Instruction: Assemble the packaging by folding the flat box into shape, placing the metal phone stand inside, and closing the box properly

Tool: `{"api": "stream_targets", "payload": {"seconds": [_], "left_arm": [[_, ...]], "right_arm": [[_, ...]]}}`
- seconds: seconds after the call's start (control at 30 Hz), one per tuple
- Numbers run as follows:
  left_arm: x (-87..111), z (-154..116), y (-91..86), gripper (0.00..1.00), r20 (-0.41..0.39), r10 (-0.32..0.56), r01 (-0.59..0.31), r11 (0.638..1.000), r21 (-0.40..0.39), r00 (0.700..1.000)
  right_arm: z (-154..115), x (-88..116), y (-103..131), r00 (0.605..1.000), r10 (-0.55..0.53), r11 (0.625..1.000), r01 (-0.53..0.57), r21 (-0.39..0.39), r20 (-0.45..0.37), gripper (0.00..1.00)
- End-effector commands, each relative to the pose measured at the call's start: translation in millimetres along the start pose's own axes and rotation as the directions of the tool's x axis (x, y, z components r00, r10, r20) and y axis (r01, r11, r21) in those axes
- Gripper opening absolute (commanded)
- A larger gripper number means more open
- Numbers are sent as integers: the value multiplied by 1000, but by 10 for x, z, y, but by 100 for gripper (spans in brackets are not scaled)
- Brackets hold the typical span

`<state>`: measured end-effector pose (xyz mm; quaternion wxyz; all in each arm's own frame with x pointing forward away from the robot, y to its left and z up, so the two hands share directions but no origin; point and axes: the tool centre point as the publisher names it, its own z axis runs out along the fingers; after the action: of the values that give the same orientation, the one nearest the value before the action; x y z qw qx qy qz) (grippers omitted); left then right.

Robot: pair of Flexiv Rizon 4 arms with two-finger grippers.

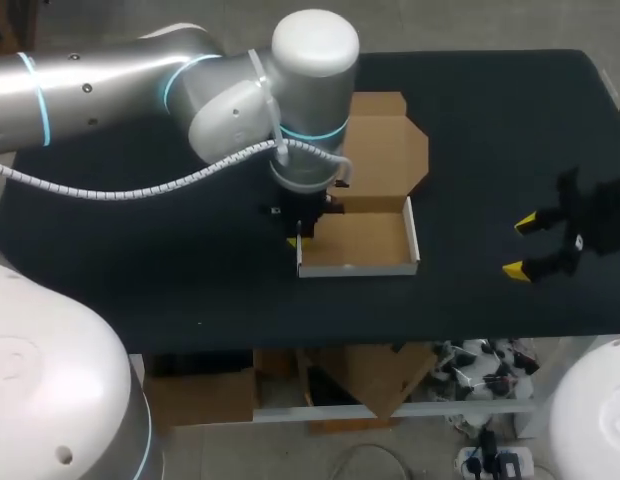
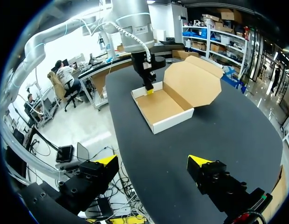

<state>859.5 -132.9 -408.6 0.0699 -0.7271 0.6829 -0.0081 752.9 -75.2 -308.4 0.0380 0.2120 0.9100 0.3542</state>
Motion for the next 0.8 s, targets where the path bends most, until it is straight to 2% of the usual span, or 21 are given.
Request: {"api": "stream_targets", "payload": {"seconds": [0.03, 0.63, 0.8], "left_arm": [[44, 4, -15, 0, 62, -6, 6, 1000, 4, 998], [-75, 136, -54, 0, 233, -87, 71, 995, 77, 969], [-86, 136, -58, 0, 239, -85, 67, 995, 80, 967]], "right_arm": [[0, 7, -6, 1000, -2, 1000, 2, -3, 0, 100], [25, 23, 0, 1000, 0, 1000, 0, 9, -6, 100], [35, 26, 4, 1000, 2, 1000, -2, 11, -7, 100]]}}
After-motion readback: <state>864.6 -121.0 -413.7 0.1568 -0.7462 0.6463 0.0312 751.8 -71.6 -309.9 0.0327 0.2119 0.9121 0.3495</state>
